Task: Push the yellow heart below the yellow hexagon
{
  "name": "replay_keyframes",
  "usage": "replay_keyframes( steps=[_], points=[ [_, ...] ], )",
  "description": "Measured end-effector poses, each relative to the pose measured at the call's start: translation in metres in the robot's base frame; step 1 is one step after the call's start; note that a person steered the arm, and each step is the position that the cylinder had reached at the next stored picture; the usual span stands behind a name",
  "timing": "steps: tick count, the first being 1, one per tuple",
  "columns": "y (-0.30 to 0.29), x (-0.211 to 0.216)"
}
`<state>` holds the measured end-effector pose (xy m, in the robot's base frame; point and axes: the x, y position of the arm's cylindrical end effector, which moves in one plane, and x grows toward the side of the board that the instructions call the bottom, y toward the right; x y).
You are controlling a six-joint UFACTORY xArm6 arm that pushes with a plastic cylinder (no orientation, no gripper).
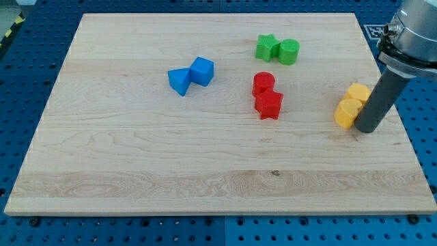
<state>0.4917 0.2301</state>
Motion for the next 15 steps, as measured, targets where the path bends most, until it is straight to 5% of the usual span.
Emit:
replay_keyframes(
  steps=[2, 3, 5, 7, 11, 13, 15],
  points=[
    [-0.022, 0.037],
    [-0.016, -0.011],
    [0.009, -0.011],
    [-0.059, 0.025],
    [-0.110, -0.060],
    [-0.044, -0.048],
    [-0.044, -0.045]
  ],
)
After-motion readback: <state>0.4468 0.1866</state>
